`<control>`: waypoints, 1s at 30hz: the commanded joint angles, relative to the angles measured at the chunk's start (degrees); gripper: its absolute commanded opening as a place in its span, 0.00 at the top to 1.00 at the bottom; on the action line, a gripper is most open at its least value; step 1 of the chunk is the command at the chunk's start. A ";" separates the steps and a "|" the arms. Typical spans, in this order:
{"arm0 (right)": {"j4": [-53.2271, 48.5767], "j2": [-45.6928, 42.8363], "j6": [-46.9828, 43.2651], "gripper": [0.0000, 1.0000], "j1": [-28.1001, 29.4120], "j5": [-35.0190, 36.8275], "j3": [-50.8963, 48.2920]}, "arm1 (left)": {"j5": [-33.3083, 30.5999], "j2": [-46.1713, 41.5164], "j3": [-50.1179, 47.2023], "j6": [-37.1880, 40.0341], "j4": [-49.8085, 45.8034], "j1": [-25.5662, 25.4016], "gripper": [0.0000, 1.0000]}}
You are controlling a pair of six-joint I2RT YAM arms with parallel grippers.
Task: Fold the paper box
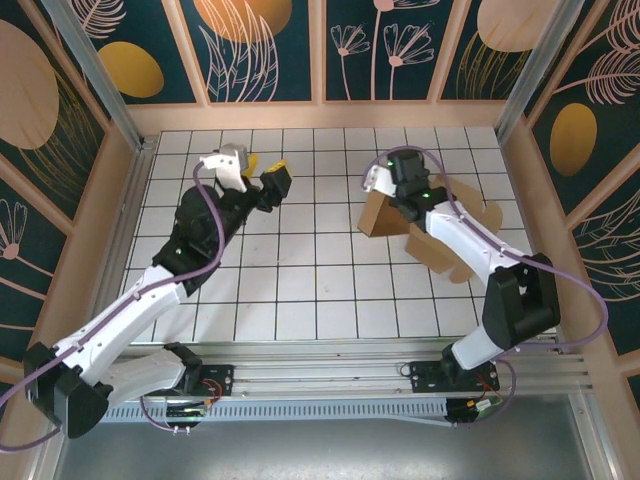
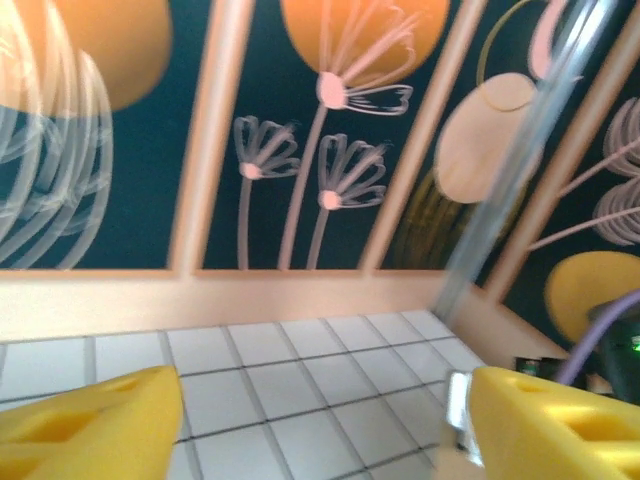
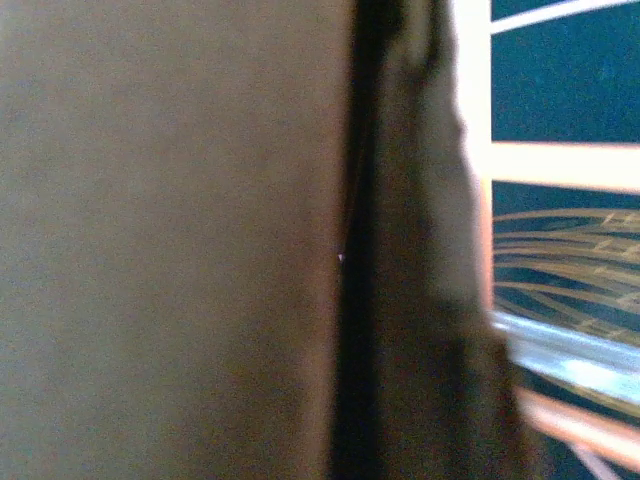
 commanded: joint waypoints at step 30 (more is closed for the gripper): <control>-11.40 17.35 0.21 0.56 18.50 2.87 11.52 | -7.67 0.07 -4.97 -0.07 3.59 -0.16 0.19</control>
